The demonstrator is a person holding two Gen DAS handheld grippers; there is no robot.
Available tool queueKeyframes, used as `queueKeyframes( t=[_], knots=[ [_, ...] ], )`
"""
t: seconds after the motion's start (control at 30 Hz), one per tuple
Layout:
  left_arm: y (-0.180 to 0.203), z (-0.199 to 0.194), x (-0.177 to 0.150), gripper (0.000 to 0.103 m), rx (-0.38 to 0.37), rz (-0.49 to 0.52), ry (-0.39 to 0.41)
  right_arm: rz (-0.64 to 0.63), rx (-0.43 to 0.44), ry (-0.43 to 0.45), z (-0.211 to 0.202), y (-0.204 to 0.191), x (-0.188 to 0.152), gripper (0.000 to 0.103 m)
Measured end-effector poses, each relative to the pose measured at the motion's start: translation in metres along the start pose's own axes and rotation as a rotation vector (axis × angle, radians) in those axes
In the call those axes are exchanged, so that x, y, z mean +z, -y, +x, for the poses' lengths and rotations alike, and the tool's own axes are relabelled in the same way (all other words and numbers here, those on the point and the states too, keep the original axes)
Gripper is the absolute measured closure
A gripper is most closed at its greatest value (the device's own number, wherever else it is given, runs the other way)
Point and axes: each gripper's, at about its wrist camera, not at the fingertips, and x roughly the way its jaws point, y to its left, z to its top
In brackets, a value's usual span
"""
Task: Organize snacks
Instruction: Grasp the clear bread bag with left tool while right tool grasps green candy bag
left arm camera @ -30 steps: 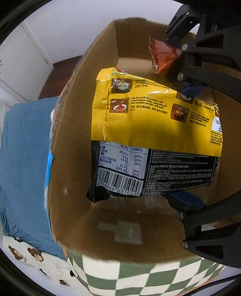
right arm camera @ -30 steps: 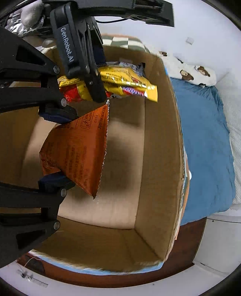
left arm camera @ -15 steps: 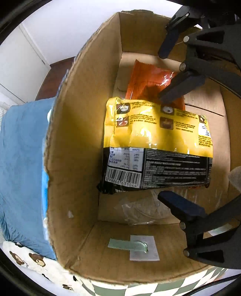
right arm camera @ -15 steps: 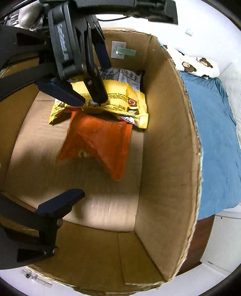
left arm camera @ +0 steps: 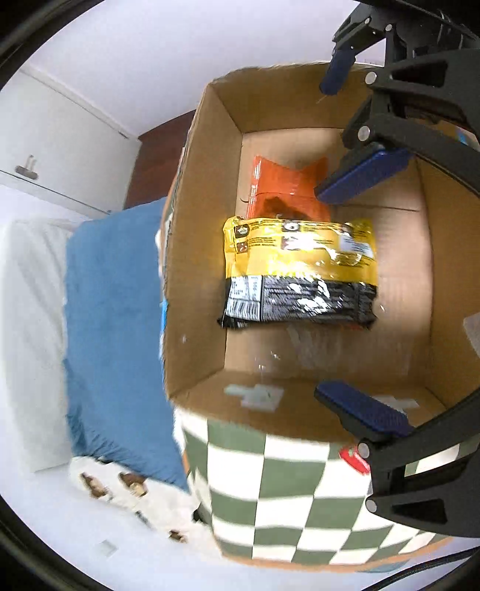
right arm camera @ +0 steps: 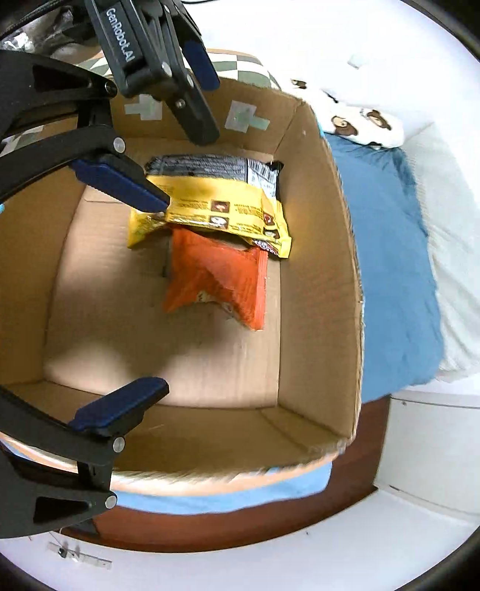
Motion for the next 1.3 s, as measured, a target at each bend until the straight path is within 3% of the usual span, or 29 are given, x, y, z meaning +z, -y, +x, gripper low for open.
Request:
queueKeyframes(
  t=[0.4,0.6,0.73,0.83,0.97,1.17,1.3],
  knots=[
    [-0.011,-0.046,-0.032,0.005,0.051,0.051,0.144,0.026,-0.033,0.169,-0.073,-0.02,-0.067,0.01],
    [-0.006,-0.07,-0.054,0.005,0.055,0.062,0.179,0.036,-0.031,0.245,-0.109,-0.026,-0.095,0.01],
    [-0.009,-0.075,-0.078,0.005,0.048,0.052,0.152,0.056,0.001,0.249,-0.123,-0.026,-0.118,0.01],
    [-0.014,-0.066,-0.106,0.005,0.049,0.055,0.086,0.079,0.036,0.199,-0.118,-0.022,-0.146,0.01],
    [-0.019,-0.032,-0.154,0.005,0.037,0.06,-0.074,0.125,0.078,0.098,-0.098,-0.011,-0.188,0.01],
    [-0.021,0.055,-0.23,0.005,-0.053,0.028,-0.395,0.255,0.138,-0.06,-0.056,0.015,-0.254,0.01],
    [-0.01,0.095,-0.254,0.005,-0.099,0.02,-0.494,0.301,0.148,-0.112,-0.031,0.024,-0.276,0.011]
  ],
)
